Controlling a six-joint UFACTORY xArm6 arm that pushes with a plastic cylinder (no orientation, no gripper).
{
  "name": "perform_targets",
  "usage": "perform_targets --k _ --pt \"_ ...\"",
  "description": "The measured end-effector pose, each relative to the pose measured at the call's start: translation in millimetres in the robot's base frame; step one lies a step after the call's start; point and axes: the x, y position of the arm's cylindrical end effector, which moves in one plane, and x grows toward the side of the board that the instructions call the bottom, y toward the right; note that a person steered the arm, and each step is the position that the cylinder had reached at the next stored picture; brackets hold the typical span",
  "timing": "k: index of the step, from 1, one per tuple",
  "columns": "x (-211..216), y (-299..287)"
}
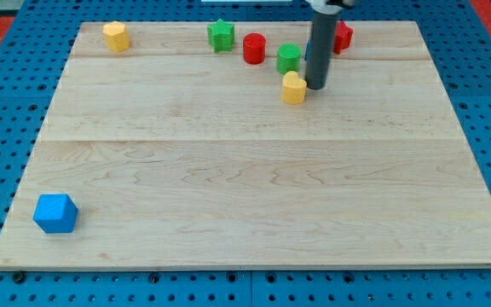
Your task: Keep the blue cube at the bottom side of the yellow heart
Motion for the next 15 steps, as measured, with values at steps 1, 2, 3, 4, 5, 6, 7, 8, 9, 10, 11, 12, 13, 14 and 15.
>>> perform_targets --k 1,2,3,4,5,6,7,8,9,10,11,12,13,14,15 --pt "18 4" --pt "16 -31" --pt "25 -37" --pt "60 -38" --pt "135 -70" --pt "222 -146" --pt "257 -280" --pt "267 -407" --pt "228 -395" --pt "212 -343" --pt "212 -276" --pt "188 -241" --pt "147 -203" --pt "133 -150" --pt "163 -124"
